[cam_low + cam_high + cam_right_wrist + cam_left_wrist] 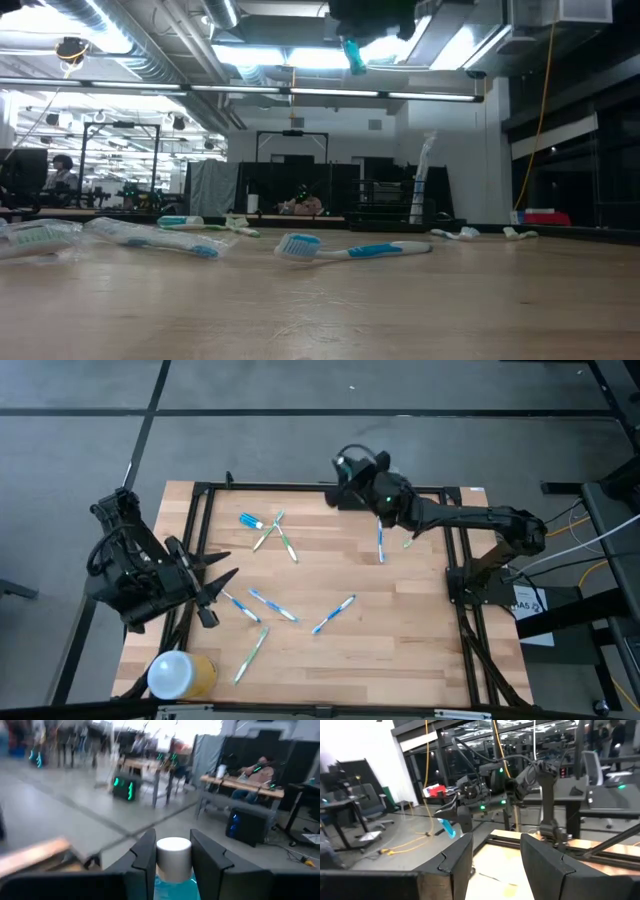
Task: Pick & Place toothbrushing station
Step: Put the bottom blue mouthwash into the black organizer
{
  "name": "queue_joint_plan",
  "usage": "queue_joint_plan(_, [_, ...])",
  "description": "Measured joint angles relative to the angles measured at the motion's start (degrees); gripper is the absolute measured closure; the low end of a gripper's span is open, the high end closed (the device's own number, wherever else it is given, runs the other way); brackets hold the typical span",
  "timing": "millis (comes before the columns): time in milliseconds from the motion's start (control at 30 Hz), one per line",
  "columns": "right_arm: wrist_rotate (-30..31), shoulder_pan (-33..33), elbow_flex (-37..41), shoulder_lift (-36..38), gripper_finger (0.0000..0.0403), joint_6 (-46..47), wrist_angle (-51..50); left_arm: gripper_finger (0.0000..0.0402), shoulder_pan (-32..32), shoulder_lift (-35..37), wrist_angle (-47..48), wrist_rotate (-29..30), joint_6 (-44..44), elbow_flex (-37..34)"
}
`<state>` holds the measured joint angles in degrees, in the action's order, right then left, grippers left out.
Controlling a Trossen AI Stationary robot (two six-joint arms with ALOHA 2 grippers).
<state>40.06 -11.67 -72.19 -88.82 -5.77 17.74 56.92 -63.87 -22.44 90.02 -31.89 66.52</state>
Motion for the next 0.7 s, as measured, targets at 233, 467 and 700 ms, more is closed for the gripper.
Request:
queue_joint_plan(233, [0.0, -7.31, 12.32, -0.02, 0.031, 0.71, 19.47, 0.0242, -5.53, 2.19, 0.0, 0.04, -1.84, 0.0])
queue_joint_plan(467, [0.32, -9.71, 22.0, -0.44, 0.031, 0.42, 30.3, 0.0242, -12.46, 3.14, 0.01, 0.02, -3.94, 0.0])
queue_joint_plan(700, [0.88, -10.58, 27.89, -4.67, 0.031, 0.33, 42.16, 0.0242, -19.2, 3.08, 0.34, 0.0, -4.88, -0.02])
